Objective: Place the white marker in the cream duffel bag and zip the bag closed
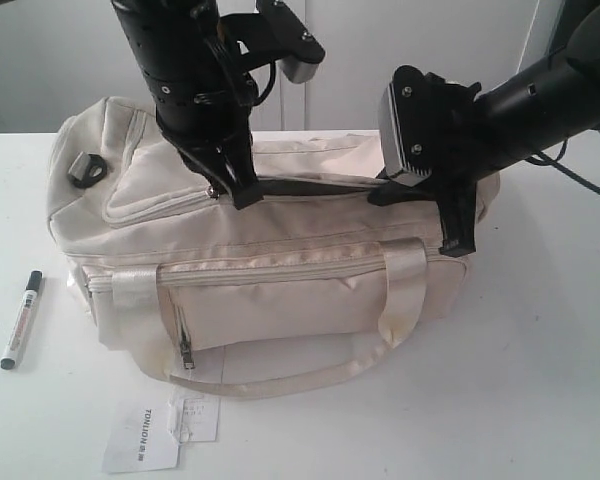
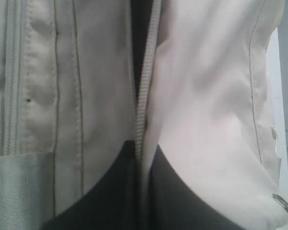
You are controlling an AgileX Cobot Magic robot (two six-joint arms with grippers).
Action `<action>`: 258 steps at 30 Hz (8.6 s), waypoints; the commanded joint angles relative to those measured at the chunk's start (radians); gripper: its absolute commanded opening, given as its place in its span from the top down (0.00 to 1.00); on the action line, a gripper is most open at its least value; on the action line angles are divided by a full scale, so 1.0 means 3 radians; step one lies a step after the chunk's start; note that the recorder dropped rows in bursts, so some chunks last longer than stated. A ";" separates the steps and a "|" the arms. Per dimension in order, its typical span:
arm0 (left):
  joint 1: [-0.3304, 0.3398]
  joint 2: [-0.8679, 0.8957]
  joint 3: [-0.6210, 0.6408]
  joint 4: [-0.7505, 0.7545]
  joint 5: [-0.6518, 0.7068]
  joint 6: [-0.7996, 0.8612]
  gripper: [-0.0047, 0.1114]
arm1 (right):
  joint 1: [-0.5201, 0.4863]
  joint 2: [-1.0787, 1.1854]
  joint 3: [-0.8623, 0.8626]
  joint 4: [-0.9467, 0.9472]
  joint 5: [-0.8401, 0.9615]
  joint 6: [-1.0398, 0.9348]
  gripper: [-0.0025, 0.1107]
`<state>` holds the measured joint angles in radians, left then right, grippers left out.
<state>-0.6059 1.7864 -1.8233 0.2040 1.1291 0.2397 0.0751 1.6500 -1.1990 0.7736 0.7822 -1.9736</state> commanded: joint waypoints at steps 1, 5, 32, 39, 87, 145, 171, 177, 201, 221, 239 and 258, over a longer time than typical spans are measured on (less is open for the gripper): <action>0.0053 -0.0061 -0.0007 0.0010 0.0307 -0.0074 0.96 | -0.0017 -0.0034 0.0012 -0.0110 -0.0007 0.0050 0.98; 0.0053 -0.0061 0.0036 -0.0006 0.0307 -0.0126 0.96 | -0.0017 -0.0034 0.0012 -0.0116 -0.0007 0.0078 0.98; 0.0248 -0.0327 0.0339 0.0128 0.0307 -0.0163 0.96 | -0.0017 -0.0034 0.0012 -0.0174 -0.0034 0.0146 0.98; 0.0397 -0.0334 0.0339 -0.0060 0.0307 -0.0169 0.96 | -0.0017 -0.0034 0.0012 -0.0174 -0.0042 0.0146 0.98; 0.0856 -0.0530 0.0493 -0.0152 0.0307 -0.0086 0.96 | -0.0017 -0.0034 0.0012 -0.0176 -0.0092 0.0146 0.98; 0.1093 -0.0716 0.0758 -0.0969 0.0001 0.0178 0.96 | 0.0720 -0.0245 -0.0076 0.1060 -0.0097 0.1828 0.50; 0.1093 -0.0716 0.0758 -0.0983 -0.0099 0.0172 0.96 | 0.0949 0.0688 -0.0788 0.0720 -0.0399 0.1765 0.85; 0.1093 -0.0716 0.0758 -0.0879 -0.0085 0.0172 0.96 | 0.0949 0.0680 -0.0788 0.0702 -0.0392 0.1754 0.98; 0.1099 -0.0716 0.0758 -0.0400 0.0074 0.0163 0.96 | 0.0942 0.0434 -0.0788 0.0196 -0.0449 0.1813 0.98; 0.1256 -0.0716 0.0758 -0.0248 0.0022 0.0150 0.96 | 0.0905 0.0386 -0.0788 -0.0102 -0.0361 0.1820 0.98; 0.1281 -0.0637 0.0758 -0.0214 -0.0003 0.0160 0.96 | 0.0905 0.0386 -0.0788 -0.0256 -0.0330 0.1820 0.98; 0.1281 -0.0637 0.0758 -0.0354 -0.0035 0.0154 0.96 | 0.0912 0.0209 -0.0788 0.0327 -0.0132 0.1964 0.40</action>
<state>-0.2250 1.6014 -1.6025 0.0983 1.0962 0.2927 0.3540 1.7380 -1.4324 0.7646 0.7444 -1.3939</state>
